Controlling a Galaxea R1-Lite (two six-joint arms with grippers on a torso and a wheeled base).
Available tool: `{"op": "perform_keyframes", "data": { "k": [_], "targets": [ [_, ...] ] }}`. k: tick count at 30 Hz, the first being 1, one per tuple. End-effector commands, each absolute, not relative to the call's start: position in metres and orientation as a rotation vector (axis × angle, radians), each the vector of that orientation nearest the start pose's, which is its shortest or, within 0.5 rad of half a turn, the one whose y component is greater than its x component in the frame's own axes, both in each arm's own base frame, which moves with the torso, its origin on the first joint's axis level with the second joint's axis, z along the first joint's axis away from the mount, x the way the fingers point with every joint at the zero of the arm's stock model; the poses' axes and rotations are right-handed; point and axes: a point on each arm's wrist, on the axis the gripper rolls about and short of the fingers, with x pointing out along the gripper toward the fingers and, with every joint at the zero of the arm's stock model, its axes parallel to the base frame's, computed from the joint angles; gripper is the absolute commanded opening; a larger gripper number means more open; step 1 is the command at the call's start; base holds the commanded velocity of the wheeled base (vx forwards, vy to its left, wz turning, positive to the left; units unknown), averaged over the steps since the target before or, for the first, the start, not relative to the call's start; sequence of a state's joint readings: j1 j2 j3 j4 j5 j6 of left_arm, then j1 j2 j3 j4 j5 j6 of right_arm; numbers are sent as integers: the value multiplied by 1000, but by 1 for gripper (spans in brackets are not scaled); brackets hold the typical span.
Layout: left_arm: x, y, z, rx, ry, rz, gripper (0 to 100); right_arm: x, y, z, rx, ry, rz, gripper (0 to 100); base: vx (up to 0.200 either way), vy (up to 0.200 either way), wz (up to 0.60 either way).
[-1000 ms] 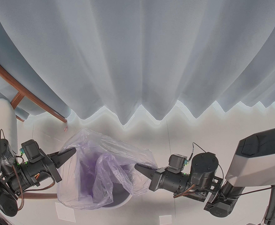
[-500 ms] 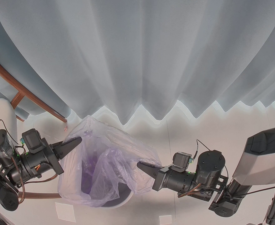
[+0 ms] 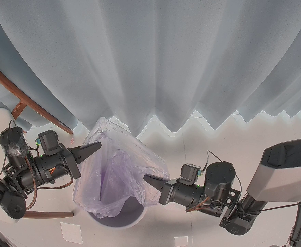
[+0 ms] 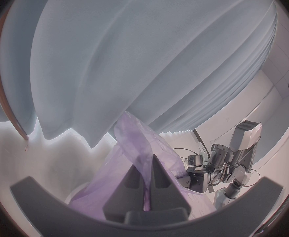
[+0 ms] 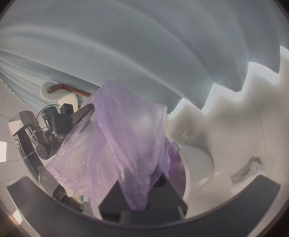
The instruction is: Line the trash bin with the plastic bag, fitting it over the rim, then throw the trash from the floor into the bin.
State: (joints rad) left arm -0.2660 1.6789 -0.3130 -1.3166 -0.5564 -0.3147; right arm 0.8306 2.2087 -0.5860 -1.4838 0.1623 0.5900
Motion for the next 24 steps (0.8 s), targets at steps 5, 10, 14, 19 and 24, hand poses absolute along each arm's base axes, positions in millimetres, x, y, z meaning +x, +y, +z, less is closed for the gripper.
{"op": "perform_keyframes", "data": {
  "k": [5,10,14,19,24],
  "targets": [
    [233,-72,122,-321,246,-777,0,250,286,48,495,411,934,0,0,0,0],
    [232,-72,115,-324,280,-773,0,262,298,55,491,430,928,0,0,0,0],
    [234,-72,107,-330,317,-765,0,274,306,60,500,418,924,0,0,0,0],
    [239,-70,96,-338,361,-746,0,298,301,68,512,392,881,0,0,0,0],
    [249,-63,80,-350,406,-700,0,327,283,77,530,360,833,0,0,0,0]
  ]
}}
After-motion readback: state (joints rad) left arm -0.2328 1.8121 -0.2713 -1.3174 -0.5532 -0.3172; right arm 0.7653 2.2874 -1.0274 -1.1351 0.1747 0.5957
